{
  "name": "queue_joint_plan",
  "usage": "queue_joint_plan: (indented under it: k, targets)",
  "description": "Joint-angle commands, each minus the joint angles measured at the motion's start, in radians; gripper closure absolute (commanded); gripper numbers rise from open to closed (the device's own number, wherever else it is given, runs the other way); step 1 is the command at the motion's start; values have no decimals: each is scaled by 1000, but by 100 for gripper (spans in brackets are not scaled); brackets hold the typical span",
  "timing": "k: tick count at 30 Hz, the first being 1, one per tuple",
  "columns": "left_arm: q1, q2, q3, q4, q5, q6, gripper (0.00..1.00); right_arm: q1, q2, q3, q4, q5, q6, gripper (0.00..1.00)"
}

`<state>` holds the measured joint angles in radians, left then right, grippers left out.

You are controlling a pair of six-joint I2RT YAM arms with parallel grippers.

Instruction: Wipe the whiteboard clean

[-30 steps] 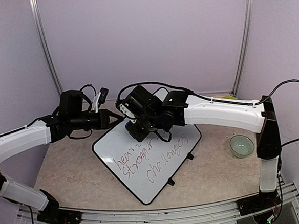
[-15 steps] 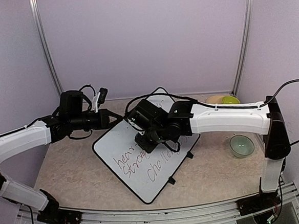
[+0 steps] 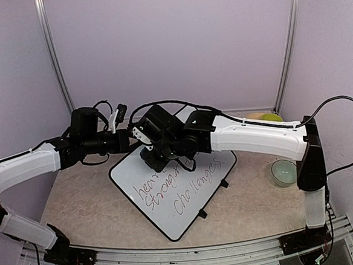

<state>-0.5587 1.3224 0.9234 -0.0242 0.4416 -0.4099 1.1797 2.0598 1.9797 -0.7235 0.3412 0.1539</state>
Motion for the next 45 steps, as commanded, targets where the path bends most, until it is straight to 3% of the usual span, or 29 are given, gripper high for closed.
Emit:
queue_joint_plan:
  k: [1,15,19,28,39,45]
  targets:
    - [-21,-10,-6,17,64,21,100,68,35,-24,44,-119,-16,76]
    - [-6,4,-9,25,76,10,100,100,12,-87,69,-101,6,76]
    - [-7,1,-9,26,69,10,100,111,26,-35,73,-134,-9,75]
    - [-6,9,-5,15,47,5,100,176,196,225,-100,89,-6,75]
    - [-3,20,2,-5,23,4,100,244,233,225,-183,280,-5,76]
    - [0,27,3,-5,22,1,100,269,202,131,-199,265,27,75]
